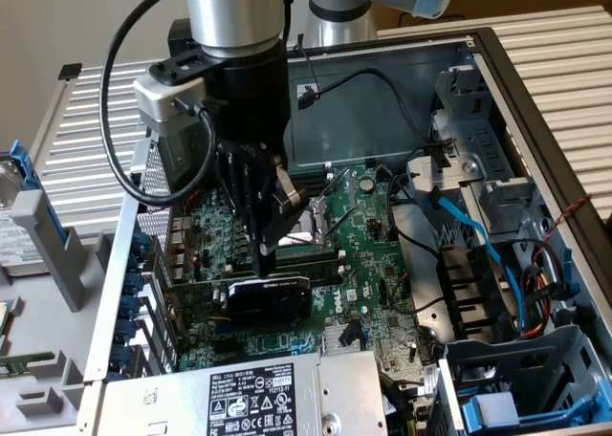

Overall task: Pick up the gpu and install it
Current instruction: 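Press down on the gpu until it lock into place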

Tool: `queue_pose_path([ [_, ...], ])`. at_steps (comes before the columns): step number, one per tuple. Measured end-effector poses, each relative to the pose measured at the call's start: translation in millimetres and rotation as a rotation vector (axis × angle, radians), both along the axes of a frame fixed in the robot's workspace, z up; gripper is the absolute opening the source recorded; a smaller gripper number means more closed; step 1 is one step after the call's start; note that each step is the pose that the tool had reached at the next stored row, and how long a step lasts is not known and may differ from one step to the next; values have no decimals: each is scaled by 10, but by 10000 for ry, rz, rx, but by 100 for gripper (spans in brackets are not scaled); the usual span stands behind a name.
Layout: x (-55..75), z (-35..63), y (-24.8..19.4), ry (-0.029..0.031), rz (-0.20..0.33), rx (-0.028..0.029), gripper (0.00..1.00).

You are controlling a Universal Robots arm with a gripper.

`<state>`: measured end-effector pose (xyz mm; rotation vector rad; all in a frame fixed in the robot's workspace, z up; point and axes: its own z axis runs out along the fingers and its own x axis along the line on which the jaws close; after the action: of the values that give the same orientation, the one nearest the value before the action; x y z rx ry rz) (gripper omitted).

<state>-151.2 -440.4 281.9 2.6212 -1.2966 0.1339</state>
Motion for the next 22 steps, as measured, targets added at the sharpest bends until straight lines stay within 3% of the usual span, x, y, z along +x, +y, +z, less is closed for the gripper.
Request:
queue_pose_path([
  [4,-27,1,14,1,219,-2,11],
  [11,-43,2,15,2,1258,-3,11],
  [19,-95,0,21,1,1452,-4,11],
  [22,-169,0,27,-36,1455,-7,11],
])
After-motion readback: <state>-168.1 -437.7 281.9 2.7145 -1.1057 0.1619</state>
